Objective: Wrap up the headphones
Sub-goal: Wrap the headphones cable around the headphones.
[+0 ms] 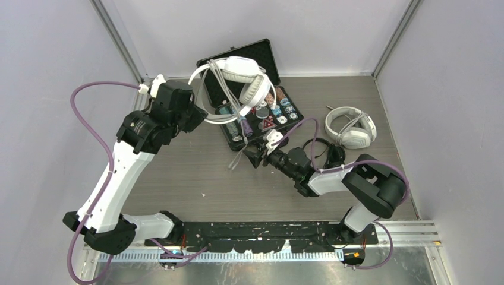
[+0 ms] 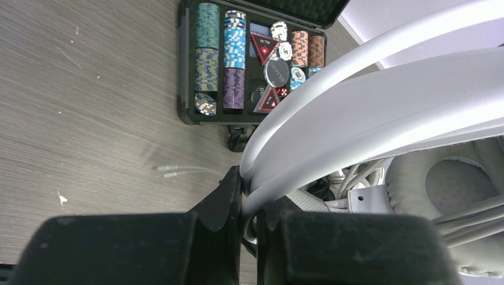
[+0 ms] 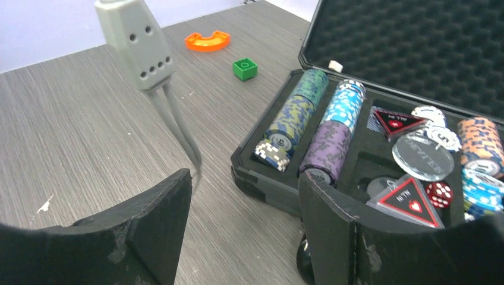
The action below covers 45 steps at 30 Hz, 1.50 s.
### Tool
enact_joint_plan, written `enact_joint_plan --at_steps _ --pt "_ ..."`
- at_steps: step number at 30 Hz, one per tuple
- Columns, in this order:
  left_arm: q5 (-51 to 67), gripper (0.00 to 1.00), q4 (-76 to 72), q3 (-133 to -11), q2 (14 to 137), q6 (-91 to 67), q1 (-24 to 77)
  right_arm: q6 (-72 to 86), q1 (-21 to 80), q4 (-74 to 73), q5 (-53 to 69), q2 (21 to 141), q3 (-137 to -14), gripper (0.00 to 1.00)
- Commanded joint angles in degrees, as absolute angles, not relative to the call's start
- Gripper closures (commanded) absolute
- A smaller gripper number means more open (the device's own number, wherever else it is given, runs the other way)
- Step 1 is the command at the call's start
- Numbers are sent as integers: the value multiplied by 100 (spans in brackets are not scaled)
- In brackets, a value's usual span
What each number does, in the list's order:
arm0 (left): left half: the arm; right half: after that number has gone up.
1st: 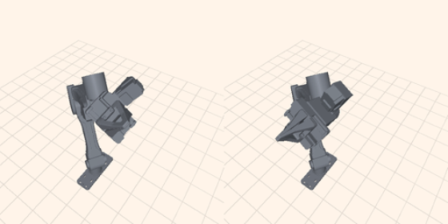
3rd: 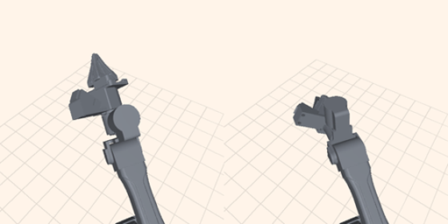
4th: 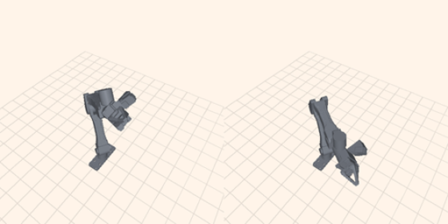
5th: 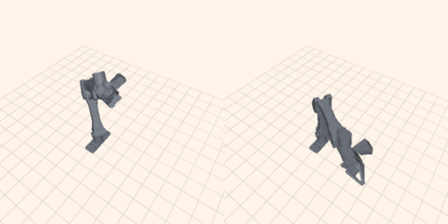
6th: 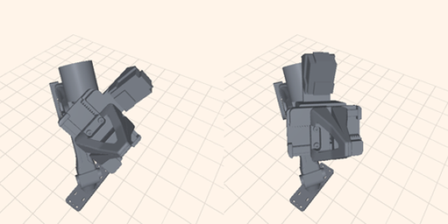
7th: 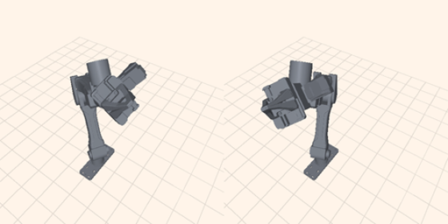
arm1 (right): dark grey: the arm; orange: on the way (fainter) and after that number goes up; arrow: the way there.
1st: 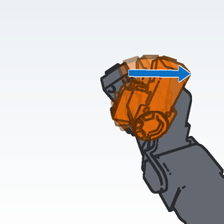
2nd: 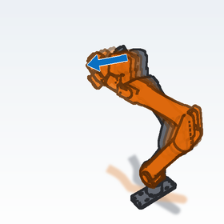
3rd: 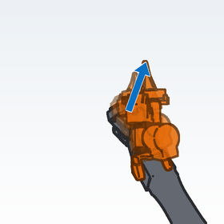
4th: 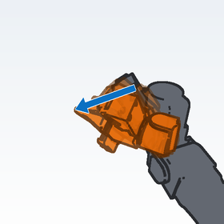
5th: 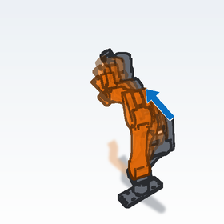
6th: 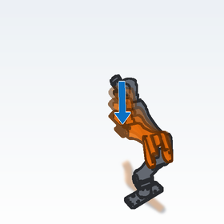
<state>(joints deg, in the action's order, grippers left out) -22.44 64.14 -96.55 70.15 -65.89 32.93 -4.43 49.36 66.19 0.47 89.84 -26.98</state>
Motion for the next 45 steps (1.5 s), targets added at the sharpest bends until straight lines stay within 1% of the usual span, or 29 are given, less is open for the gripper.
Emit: enact_joint_plan --at_steps 1,5,10,13,16,17,18,21,22,23,27,32,36,41,45 --pt "-2122 100 5837 -10018 6871 -6843 3278 -520 4887 7329 555 9188 -3096 29" --pt "-2118 100 5821 -10070 6888 -6800 3274 -321 4887 7354 977 9369 -3253 29" --pt "-2092 100 5827 -10141 6902 -6763 3278 -175 4890 7620 986 9728 -3346 30" --pt "-2082 100 5840 -10180 6893 -6755 3274 -93 4887 7813 852 9935 -3342 32" --pt "-2064 100 5841 -10249 6882 -6746 3278 -9 4879 8061 908 10120 -3250 37" --pt "-2040 100 5833 -10266 6882 -6742 3278 -9 4881 8075 947 10160 -3237 41" --pt "-1986 100 5825 -10272 6882 -6741 3277 -8 4877 8097 994 10194 -3222 48" --pt "-1841 100 5785 -10212 6861 -6775 3274 175 4849 8212 1072 10226 -3190 85" --pt "-1803 100 5771 -10179 6837 -6781 3278 213 4820 8233 1077 10213 -3156 94" --pt "-1772 100 5781 -10150 6811 -6772 3278 264 4772 8235 1093 10194 -3129 99" --pt "-1682 100 5632 -10149 6662 -6225 3277 629 4433 8237 1265 10095 -3014 100" --pt "-945 100 4835 -9732 6308 -5142 3278 1525 3899 8223 1723 9813 -2938 100" --pt "-373 100 5035 -9868 6369 -4405 3278 1799 3690 8055 1731 9563 -2771 100" --pt "819 100 5002 -9854 6364 -3616 3278 1973 3468 7550 1799 9192 -2748 100" --pt "1292 100 5767 -10215 6701 -2725 3270 2313 3249 6693 2043 8665 -2877 100"
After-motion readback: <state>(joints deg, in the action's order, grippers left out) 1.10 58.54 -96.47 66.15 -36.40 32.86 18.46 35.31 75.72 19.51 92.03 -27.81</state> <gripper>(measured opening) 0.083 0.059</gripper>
